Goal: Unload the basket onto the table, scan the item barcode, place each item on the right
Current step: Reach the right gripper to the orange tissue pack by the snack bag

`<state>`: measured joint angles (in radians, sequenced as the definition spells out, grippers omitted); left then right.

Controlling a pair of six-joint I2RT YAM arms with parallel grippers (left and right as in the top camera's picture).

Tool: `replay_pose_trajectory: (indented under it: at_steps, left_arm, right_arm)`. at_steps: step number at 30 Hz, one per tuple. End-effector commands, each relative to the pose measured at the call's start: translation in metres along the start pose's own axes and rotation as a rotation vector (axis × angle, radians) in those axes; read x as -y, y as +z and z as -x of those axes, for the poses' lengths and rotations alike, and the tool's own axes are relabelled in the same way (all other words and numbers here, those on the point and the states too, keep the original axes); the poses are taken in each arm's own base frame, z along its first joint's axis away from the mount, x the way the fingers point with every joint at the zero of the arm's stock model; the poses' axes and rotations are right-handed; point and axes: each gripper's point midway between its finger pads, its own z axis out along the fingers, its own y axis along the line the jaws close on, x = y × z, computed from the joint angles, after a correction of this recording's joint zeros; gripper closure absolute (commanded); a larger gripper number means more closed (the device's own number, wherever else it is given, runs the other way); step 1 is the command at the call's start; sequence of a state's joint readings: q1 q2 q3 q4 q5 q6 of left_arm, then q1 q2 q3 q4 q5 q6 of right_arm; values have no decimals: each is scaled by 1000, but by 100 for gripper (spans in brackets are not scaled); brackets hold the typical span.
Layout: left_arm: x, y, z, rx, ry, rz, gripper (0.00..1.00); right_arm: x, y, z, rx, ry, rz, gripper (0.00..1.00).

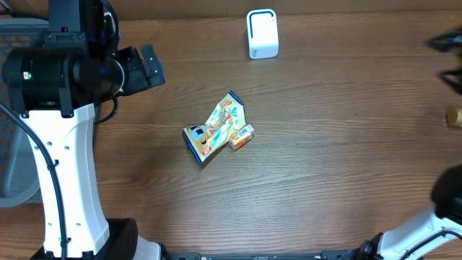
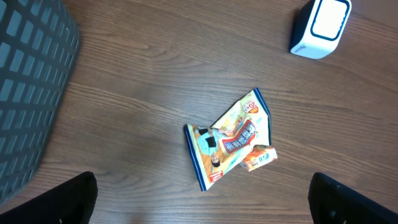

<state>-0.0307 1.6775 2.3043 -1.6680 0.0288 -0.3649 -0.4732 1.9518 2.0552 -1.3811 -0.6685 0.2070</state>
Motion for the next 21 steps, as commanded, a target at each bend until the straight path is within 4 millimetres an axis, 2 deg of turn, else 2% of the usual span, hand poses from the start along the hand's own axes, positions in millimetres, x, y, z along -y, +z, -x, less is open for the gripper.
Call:
replay_pose_trajectory:
  at_steps: [1,5,7,8,14,17,21]
  left_arm:
    - [-2,-5,1,18,-13,-1,0]
    - [-2,-5,1,18,-13,-1,0]
    - [-2,-5,1,18,-13,-1,0]
    - [-2,-5,1,18,-13,-1,0]
    - [-2,-5,1,18,-13,-1,0]
    - [-2,-5,1,18,-13,-1,0]
    - [-2,-5,1,18,-13,-1,0]
  right_arm:
    - [-24,45,-41,-119,-152,-75,7]
    - [-56,98,-100,-266,-268,-106,41]
    - [-74,127,-142,-348,-305,-102,65]
    - [-80,135,-157,-376,-324,-102,73]
    - [-98,182,-254,-543,-478,-95,88]
    - [-100,197,-289,-587,-492,-101,94]
    - [-104,215,-318,-594,-453,-99,96]
